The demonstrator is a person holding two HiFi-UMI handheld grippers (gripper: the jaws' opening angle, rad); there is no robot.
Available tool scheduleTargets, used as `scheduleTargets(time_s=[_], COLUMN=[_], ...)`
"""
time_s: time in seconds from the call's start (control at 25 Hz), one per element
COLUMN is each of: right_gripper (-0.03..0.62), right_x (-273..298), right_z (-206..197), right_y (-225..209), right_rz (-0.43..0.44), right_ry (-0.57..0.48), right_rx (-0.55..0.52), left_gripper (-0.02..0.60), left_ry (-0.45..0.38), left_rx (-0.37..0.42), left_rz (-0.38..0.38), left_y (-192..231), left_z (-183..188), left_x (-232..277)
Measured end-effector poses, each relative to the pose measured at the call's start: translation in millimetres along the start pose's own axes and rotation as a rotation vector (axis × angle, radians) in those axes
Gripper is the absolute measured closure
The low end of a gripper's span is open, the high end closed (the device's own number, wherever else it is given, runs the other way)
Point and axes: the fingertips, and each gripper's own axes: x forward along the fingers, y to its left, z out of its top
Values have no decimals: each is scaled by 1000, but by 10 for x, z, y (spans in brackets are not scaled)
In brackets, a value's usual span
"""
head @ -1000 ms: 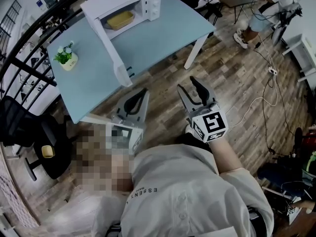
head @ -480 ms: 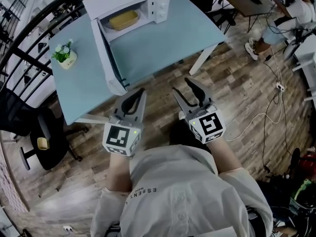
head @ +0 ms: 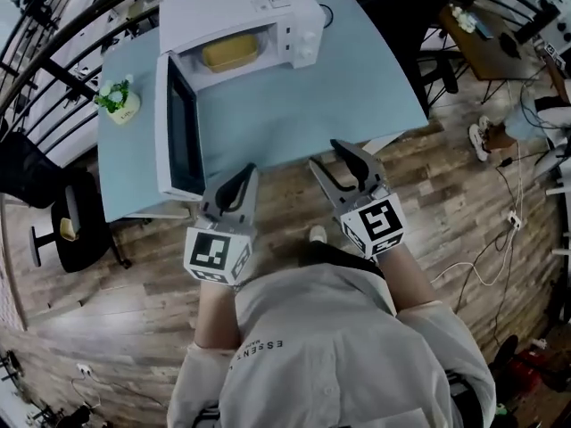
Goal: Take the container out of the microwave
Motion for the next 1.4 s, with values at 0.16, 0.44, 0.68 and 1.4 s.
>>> scheduleTargets(time_s=[0.16,0.44,0.68,1.4], right_gripper=[407,407,407,407], right_x=[138,467,937,3043], right_z=[-62,-110,-91,-431], right_y=[-293,-557,-609,-653], right_rz=[90,215,281,405], right_ry=[15,49,97,359], right_rx=[-13,-36,-82,-409], left_gripper=[580,580,580,580], left_ry=[10,49,56,17], left_rx=[-18,-43,-54,-41], left_rz=[84,185,233,233], left_y=[-21,33,307,1640], left_z=[37,22,59,3], left_x=[291,513,638,1232])
